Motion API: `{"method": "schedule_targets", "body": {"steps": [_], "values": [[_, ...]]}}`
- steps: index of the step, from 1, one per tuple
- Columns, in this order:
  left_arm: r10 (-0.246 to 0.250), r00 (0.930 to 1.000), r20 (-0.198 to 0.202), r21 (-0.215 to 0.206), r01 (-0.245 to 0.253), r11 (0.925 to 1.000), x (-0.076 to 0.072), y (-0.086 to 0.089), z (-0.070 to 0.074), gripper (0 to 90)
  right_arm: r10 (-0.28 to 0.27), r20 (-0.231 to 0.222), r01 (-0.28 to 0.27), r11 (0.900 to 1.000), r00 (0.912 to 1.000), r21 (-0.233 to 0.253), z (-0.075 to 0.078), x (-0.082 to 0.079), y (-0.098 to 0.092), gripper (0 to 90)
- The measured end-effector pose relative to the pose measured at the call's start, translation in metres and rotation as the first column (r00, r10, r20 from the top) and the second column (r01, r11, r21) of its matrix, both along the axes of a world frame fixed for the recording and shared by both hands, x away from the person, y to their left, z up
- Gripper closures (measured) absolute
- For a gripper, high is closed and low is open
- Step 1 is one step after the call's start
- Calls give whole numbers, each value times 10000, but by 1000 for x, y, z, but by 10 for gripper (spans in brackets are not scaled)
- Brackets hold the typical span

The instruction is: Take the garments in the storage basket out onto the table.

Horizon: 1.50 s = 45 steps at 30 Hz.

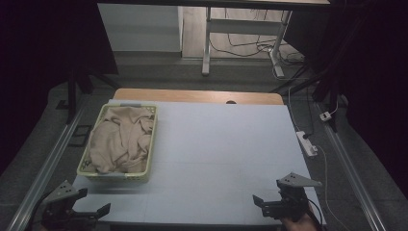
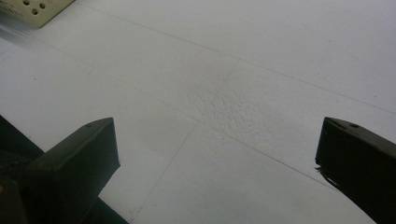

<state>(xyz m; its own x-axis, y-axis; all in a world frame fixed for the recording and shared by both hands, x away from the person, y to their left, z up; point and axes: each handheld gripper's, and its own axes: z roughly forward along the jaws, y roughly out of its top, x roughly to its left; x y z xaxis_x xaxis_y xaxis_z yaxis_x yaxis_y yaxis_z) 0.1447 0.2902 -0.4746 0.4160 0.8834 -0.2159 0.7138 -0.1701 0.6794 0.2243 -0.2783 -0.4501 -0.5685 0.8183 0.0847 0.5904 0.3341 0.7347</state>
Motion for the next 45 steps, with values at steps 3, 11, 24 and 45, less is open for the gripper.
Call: {"method": "schedule_targets", "body": {"steps": [3, 11, 24, 45], "values": [[85, 9999, -104, -234, -87, 9997, 1, 3, -1, 0, 58, -7, -58, 10000, 10000, 4, 0, 0, 0, 0], [151, 9995, -276, -196, -157, 9997, 4, 3, -1, 0, 164, -143, -162, 9998, 9998, 126, 0, 1, -1, 0], [-248, 9980, -574, -422, 224, 9989, 8, 4, -3, 21, 284, -271, -286, 9996, 9992, -64, -1, 0, 1, 0], [-389, 9991, -166, -168, 386, 9991, 12, -1, 4, 0, 301, -435, -303, 9995, 9986, -32, -2, 2, 1, 0]]}}
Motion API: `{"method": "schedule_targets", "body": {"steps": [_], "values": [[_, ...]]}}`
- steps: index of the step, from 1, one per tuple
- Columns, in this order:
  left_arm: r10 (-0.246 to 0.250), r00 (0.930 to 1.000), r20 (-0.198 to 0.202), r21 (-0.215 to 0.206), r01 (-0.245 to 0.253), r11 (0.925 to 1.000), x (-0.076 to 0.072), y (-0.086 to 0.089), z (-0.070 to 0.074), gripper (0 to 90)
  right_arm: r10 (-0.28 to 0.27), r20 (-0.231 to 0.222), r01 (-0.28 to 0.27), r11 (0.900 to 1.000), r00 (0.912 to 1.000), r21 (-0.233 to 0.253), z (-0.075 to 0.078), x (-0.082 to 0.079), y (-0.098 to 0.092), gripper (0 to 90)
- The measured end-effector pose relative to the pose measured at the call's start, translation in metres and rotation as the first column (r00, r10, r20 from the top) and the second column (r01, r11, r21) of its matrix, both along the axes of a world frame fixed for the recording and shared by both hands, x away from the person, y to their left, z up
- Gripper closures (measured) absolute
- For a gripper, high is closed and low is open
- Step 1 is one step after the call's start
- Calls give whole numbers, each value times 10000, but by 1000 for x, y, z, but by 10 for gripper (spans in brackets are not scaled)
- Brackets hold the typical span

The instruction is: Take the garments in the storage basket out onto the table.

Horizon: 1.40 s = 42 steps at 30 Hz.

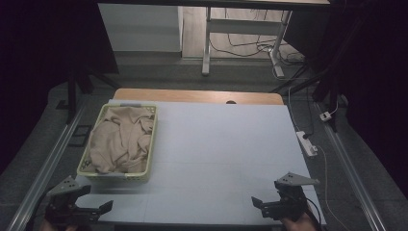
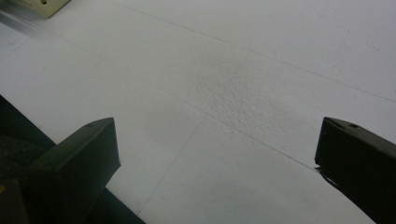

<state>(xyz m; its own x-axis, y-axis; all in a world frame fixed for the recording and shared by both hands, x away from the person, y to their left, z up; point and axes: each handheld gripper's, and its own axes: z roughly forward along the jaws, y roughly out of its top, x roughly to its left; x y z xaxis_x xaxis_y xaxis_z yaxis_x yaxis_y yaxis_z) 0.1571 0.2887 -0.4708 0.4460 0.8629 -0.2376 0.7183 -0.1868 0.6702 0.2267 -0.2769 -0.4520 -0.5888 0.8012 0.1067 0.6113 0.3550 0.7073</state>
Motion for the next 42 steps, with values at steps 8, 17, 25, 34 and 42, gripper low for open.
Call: {"method": "schedule_targets", "body": {"steps": [8, 17, 25, 34, 42], "values": [[-350, 9994, -29, -60, 350, 9994, 8, 1, 1, 0, 41, 16, -41, 10000, 10000, 12, 0, 0, 0, 15], [-536, 9986, -4, -208, 535, 9983, 21, 5, 7, 0, 100, -29, -99, 9999, 9999, 51, 0, 0, 0, 13], [-714, 9974, 104, -204, 716, 9972, 37, 7, 11, 0, 70, -86, -70, 10000, 9999, 11, 0, 0, 0, 13], [-598, 9978, 272, -188, 603, 9980, 56, 10, 18, 0, 58, -135, -59, 10000, 9999, -21, -1, 1, 1, 14], [-483, 9986, 196, -98, 485, 9988, 81, 17, 26, 0, 59, -185, -60, 10000, 9998, -31, -1, 2, 1, 14]]}}
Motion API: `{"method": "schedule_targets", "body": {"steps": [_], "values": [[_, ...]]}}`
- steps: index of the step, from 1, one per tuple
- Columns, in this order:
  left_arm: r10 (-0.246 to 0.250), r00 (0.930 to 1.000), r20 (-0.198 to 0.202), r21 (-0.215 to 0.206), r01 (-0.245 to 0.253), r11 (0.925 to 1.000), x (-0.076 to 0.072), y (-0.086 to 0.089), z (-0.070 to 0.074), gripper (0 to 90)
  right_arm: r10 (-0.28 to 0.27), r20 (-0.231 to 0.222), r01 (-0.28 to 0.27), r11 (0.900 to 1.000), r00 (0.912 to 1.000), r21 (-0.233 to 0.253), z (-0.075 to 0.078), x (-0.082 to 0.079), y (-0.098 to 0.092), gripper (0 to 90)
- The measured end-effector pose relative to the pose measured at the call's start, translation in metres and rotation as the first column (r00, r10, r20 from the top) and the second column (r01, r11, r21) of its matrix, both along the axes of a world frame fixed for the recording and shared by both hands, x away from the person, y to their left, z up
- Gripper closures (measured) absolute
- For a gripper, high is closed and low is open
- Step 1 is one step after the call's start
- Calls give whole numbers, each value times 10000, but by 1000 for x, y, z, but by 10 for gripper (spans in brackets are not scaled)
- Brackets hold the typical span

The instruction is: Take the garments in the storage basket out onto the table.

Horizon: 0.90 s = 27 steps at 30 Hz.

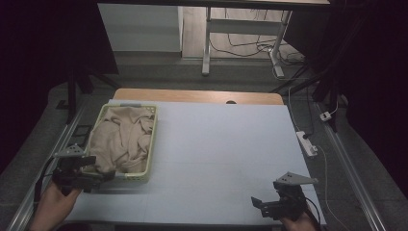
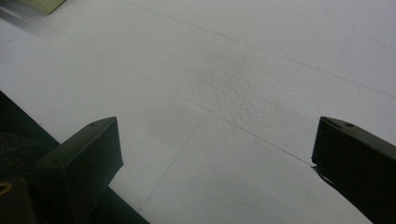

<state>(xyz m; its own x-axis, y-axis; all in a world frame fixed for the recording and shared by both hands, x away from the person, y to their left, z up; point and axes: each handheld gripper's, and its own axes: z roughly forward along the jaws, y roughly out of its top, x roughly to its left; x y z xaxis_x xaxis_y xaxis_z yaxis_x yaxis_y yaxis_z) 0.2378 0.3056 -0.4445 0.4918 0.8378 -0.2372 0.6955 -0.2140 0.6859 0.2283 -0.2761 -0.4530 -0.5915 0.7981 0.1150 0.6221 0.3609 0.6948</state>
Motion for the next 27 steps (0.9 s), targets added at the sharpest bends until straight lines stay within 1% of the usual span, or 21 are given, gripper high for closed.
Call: {"method": "schedule_targets", "body": {"steps": [4, 7, 8, 11, 14, 16, 18, 21, 22, 24, 26, 27], "values": [[65, 10000, -47, 268, -64, 9996, 16, 5, 3, 5, 16, -18, -16, 10000, 10000, -42, 0, 0, 0, 14], [101, 9998, -180, 147, -99, 9998, 29, 10, 3, 7, 5, -31, -5, 10000, 10000, -29, 0, 0, 0, 13], [133, 9997, -208, 177, -129, 9998, 33, 11, 3, 7, 4, -35, -4, 10000, 10000, -30, 0, 0, 0, 13], [222, 9996, -193, 407, -214, 9989, 45, 13, 6, 6, 4, -48, -5, 10000, 10000, -46, 0, 0, 1, 14], [356, 9991, -234, 454, -345, 9984, 57, 16, 9, 6, 22, -52, -22, 10000, 10000, -87, 0, 0, 1, 14], [377, 9991, -218, 650, -362, 9972, 65, 18, 11, 6, 27, -61, -28, 10000, 10000, -75, 0, 0, 1, 14], [428, 9985, -330, 822, -400, 9958, 74, 20, 12, 3, 27, -72, -27, 10000, 10000, -75, 0, 0, 1, 14], [471, 9977, -483, 771, -432, 9961, 89, 23, 11, 0, 28, -95, -28, 10000, 10000, -80, -1, 1, 1, 14], [536, 9970, -558, 824, -489, 9954, 94, 24, 11, 0, 36, -85, -37, 9999, 10000, -94, -1, 1, 1, 14], [503, 9965, -672, 868, -444, 9952, 104, 26, 9, 0, 44, -108, -45, 9999, 9999, -113, -1, 1, 1, 14], [653, 9943, -839, 1005, -567, 9933, 114, 27, 7, 0, 38, -119, -40, 9999, 9999, -131, -1, 1, 1, 14], [678, 9934, -923, 978, -587, 9935, 119, 28, 5, 0, 38, -119, -40, 9999, 9999, -131, -1, 1, 1, 14]]}}
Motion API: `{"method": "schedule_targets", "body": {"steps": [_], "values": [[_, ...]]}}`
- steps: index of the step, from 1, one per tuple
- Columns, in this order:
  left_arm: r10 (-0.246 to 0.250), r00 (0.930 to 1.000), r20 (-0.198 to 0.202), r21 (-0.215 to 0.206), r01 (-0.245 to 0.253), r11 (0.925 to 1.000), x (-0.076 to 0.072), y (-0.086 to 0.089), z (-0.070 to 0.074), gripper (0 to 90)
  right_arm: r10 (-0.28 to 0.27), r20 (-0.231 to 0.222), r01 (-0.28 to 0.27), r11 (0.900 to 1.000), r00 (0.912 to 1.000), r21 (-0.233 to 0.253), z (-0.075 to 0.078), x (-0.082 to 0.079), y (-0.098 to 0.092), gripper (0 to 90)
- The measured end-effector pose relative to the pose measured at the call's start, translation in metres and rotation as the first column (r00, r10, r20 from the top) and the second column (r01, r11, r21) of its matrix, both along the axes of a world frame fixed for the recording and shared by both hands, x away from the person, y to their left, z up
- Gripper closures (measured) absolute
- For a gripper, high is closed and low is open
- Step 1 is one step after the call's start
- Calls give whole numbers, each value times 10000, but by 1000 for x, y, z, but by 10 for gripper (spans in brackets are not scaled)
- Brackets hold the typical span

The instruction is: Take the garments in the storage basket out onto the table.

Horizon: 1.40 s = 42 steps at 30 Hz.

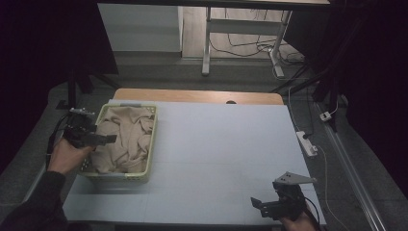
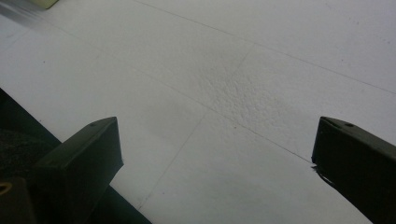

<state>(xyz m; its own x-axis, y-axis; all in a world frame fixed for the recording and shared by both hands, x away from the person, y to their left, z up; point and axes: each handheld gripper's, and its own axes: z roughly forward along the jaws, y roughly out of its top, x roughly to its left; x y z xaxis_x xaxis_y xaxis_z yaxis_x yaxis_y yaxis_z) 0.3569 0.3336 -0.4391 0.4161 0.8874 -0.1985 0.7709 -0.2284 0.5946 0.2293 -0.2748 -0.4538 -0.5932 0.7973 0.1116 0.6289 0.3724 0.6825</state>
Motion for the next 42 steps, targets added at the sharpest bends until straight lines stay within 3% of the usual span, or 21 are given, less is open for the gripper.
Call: {"method": "schedule_targets", "body": {"steps": [4, 12, 17, 22, 23, 25, 27, 29, 31, 32, 34, 36, 40, 42], "values": [[55, 9988, -479, -167, -63, 9998, 19, 3, -6, 0, 16, -10, -16, 10000, 10000, 12, 0, 0, 0, 14], [63, 9911, -1333, 131, -45, 9999, 43, -7, -11, 0, 1, -25, -1, 10000, 10000, 8, 0, 0, 0, 14], [617, 9919, -1109, 630, -550, 9965, 49, -8, -13, 0, 2, 4, -2, 10000, 10000, -1, 0, 0, 0, 14], [940, 9843, -1496, 935, -805, 9924, 50, -3, -19, 0, 22, -8, -22, 10000, 10000, 45, 0, 0, -1, 13], [898, 9848, -1487, 753, -793, 9940, 49, -2, -20, 0, 30, -8, -30, 10000, 10000, 28, 0, 0, -1, 14], [473, 9785, -2009, 335, -413, 9986, 48, -4, -24, 0, 32, -11, -32, 10000, 10000, 14, 0, 0, -1, 13], [88, 9738, -2272, 358, -6, 9994, 46, -11, -24, 0, 30, -42, -30, 10000, 10000, 3, 0, 0, 0, 13], [-349, 9679, -2488, -412, 254, 9988, 44, -16, -22, 0, 19, -42, -19, 10000, 10000, -23, 0, 0, 0, 14], [-829, 9628, -2572, -803, 642, 9947, 43, -26, -19, 0, 61, -11, -61, 10000, 10000, -79, 0, 1, 1, 14], [-885, 9626, -2561, -615, 752, 9953, 43, -32, -19, 0, 63, -17, -63, 9999, 10000, -106, 0, 1, 1, 13], [-773, 9631, -2576, 384, 901, 9952, 44, -45, -23, 0, 62, -44, -63, 9999, 10000, -124, -1, 0, 1, 14], [-509, 9611, -2713, 1222, 869, 9887, 47, -52, -33, 0, 84, -35, -85, 9999, 10000, -140, 0, 0, 2, 14], [-301, 9632, -2672, 1119, 620, 9918, 53, -47, -44, 0, 80, -46, -80, 9999, 10000, -108, 0, 0, 1, 13], [-269, 9641, -2641, 1353, 646, 9887, 54, -48, -46, 0, 117, -51, -118, 9999, 9999, -115, -1, 0, 1, 14]]}}
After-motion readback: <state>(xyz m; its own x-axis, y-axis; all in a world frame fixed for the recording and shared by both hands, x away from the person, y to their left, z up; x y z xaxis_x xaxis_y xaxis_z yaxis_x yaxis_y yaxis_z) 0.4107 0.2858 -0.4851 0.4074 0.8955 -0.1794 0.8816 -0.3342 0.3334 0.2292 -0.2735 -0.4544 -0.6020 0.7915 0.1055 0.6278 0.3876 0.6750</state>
